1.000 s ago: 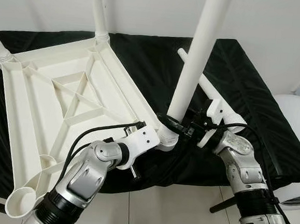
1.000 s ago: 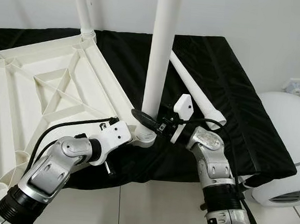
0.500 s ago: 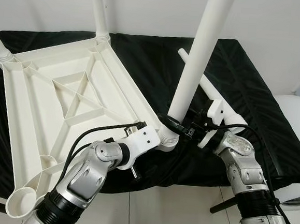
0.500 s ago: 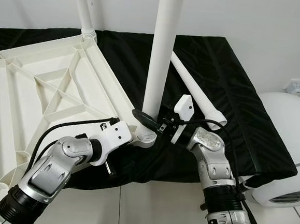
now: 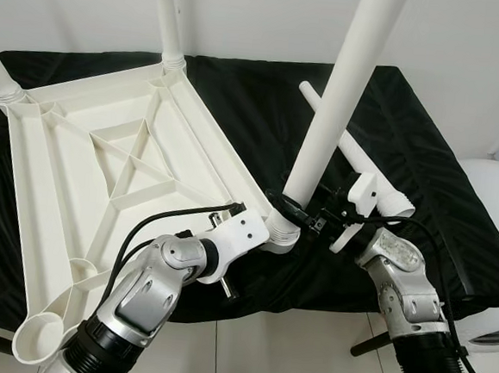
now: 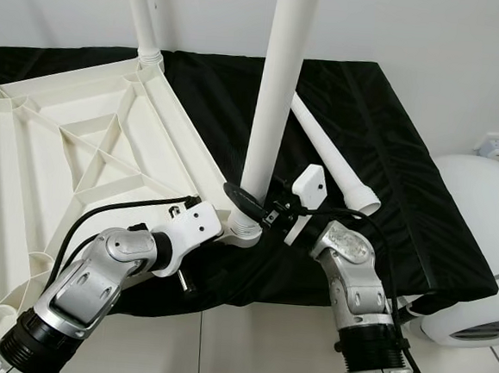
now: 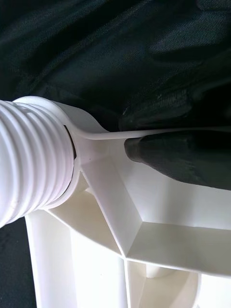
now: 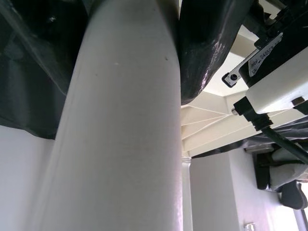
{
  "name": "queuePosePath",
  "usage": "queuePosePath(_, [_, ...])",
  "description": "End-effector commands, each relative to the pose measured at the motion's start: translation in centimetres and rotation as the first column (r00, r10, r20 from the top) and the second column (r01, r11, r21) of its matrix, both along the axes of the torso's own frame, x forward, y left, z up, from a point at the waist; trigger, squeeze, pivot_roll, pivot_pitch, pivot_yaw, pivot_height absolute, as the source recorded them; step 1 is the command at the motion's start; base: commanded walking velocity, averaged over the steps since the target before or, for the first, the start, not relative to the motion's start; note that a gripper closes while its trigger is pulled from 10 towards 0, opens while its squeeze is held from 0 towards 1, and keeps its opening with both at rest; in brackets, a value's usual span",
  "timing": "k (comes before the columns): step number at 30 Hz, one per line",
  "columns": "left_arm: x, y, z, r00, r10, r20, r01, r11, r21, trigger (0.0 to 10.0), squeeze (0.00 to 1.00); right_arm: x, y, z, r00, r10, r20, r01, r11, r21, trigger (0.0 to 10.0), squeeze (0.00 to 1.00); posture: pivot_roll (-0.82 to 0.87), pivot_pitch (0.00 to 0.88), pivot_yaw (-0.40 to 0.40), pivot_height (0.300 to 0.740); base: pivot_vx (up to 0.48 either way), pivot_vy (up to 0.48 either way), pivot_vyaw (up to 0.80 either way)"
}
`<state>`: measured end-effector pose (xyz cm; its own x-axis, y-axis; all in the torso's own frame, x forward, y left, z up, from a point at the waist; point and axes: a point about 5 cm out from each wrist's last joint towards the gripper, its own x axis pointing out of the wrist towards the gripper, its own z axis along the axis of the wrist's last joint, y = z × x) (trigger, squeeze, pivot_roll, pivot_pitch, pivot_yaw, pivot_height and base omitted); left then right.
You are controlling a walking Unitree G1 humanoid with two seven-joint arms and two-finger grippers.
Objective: Building children table
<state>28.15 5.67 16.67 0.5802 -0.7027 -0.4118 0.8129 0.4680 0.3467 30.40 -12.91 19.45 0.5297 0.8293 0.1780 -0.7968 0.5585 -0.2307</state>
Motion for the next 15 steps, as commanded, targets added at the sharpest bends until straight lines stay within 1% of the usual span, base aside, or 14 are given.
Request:
queuePosePath(1, [0.5,0.4,-0.2,0.996,0.081,0.02,-0.081,0.996,-0.026,10.0,0.0,-0.6,-0.3,-5.1,0.968,-0.049,-0.245,0.033,0.997,-0.069,10.0,0.0,-0.07,0.194,0.002,0.74,0.0,0.0,0.0])
queuePosePath(4, [0.5,0.4,-0.2,0.996,0.083,0.02,-0.082,0.996,-0.027,10.0,0.0,-0.6,-0.2,-5.1,0.969,-0.051,-0.244,0.036,0.997,-0.066,10.0,0.0,-0.07,0.194,0.002,0.74,0.0,0.0,0.0])
queuePosePath(12, [0.5,0.4,-0.1,0.995,0.096,0.018,-0.095,0.995,-0.036,10.0,0.0,-1.1,0.8,-4.7,0.969,-0.059,-0.24,0.052,0.998,-0.034,10.0,0.0,-0.07,0.2,-0.003,0.74,0.0,0.0,0.0])
queuePosePath(15, [0.5,0.3,-0.1,0.995,0.096,0.017,-0.096,0.995,-0.038,10.0,0.0,-1.2,0.9,-4.7,0.969,-0.059,-0.241,0.053,0.998,-0.032,10.0,0.0,-0.07,0.198,-0.004,0.74,0.0,0.0,0.0])
